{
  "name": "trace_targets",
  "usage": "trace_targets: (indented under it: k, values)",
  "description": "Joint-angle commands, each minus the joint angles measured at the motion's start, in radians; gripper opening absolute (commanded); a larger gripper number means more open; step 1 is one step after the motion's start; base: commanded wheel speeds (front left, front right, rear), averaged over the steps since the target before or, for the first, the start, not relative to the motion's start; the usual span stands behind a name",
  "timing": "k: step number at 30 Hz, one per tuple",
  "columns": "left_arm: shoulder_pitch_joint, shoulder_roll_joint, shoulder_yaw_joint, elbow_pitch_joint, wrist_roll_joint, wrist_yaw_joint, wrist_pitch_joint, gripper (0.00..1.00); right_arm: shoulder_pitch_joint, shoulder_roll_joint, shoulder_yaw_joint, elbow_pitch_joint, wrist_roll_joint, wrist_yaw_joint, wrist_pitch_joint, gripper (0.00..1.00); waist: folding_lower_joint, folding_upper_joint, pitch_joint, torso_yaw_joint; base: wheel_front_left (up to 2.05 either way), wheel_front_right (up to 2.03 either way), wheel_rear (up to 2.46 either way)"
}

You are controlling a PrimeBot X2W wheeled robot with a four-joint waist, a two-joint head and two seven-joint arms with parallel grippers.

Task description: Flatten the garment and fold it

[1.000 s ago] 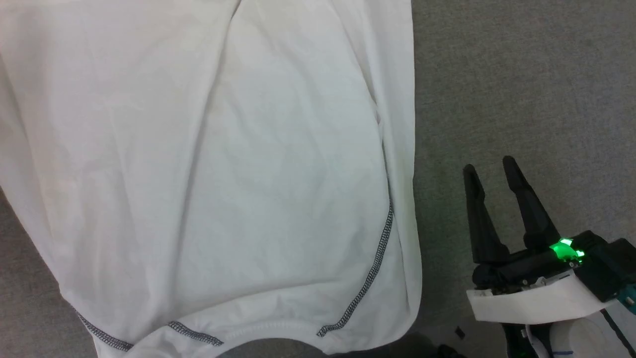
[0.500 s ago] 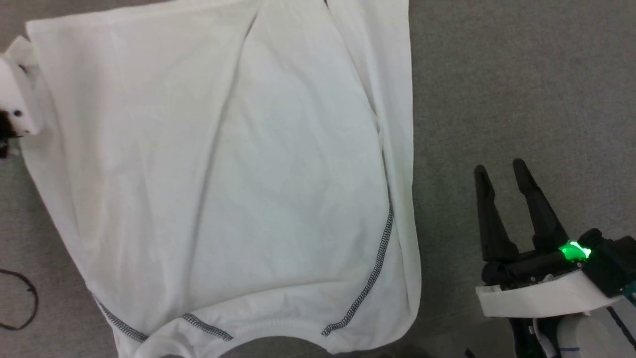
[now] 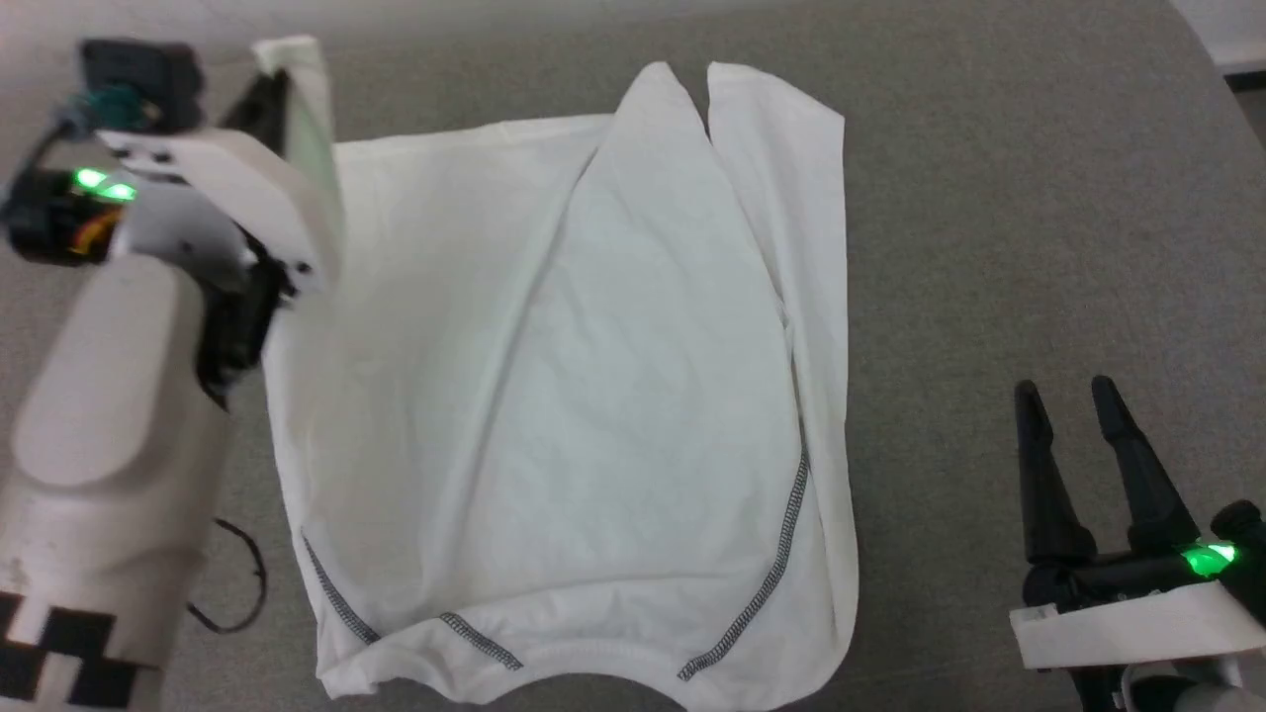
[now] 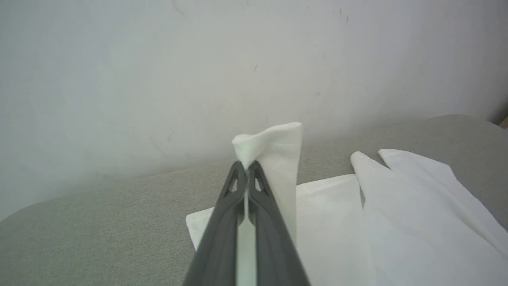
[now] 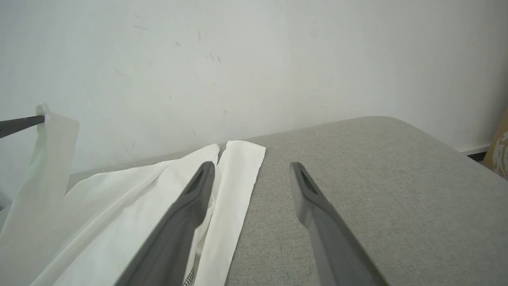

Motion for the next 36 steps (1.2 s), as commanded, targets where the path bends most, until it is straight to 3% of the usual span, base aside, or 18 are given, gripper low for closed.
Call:
trace_targets:
  k: [1, 8, 13, 22, 32, 33, 34, 35, 36]
  values:
    - [0.047, -0.026, -0.029, -0.04, 0.007, -0.003, -0.008, 0.0, 0.016, 0.003, -0.012, -0.011, -0.004, -0.002, 0.006, 1.0, 0.0002, -0.0002, -0.092, 0.067, 0.0, 0.0, 0.0]
    - [0.221, -0.136, -0.173, -0.227, 0.019, -0.02, -0.004, 0.0, 0.06, 0.003, -0.061, -0.042, -0.01, -0.002, 0.041, 1.0, 0.0002, -0.0002, -0.152, 0.079, 0.0, 0.0, 0.0]
    - [0.319, -0.222, -0.305, -0.267, 0.02, -0.057, 0.027, 0.0, 0.08, 0.003, -0.094, -0.066, -0.015, -0.002, 0.064, 1.0, 0.0002, -0.0002, -0.167, 0.068, 0.0, 0.0, 0.0]
    - [0.408, -0.363, -0.476, -0.131, 0.029, -0.09, 0.025, 0.0, 0.087, 0.003, -0.087, -0.095, -0.005, -0.002, 0.092, 1.0, 0.0002, -0.0002, -0.12, 0.021, 0.0, 0.0, 0.0]
    - [0.418, -0.4, -0.518, 0.059, -0.001, -0.094, -0.066, 0.0, 0.071, 0.003, -0.08, -0.079, 0.009, -0.002, 0.081, 1.0, 0.0002, -0.0002, -0.072, 0.003, 0.0, 0.0, 0.0]
    - [0.42, -0.401, -0.525, 0.072, -0.008, -0.103, -0.07, 0.28, 0.07, 0.003, -0.08, -0.076, 0.01, -0.002, 0.08, 1.0, 0.0002, -0.0002, -0.072, 0.005, 0.0, 0.0, 0.0]
    - [0.42, -0.402, -0.53, 0.083, -0.014, -0.11, -0.077, 0.91, 0.07, 0.003, -0.081, -0.073, 0.01, -0.002, 0.079, 1.0, 0.0002, -0.0002, -0.073, 0.008, 0.0, 0.0, 0.0]
    - [0.419, -0.403, -0.538, 0.088, -0.014, -0.118, -0.089, 1.0, 0.069, 0.003, -0.082, -0.069, 0.009, -0.002, 0.078, 1.0, 0.0002, -0.0002, -0.077, 0.011, 0.0, 0.0, 0.0]
    - [0.42, -0.403, -0.541, 0.09, -0.018, -0.124, -0.108, 1.0, 0.069, 0.003, -0.081, -0.065, 0.008, -0.002, 0.078, 1.0, 0.0002, -0.0002, -0.081, 0.015, 0.0, 0.0, 0.0]
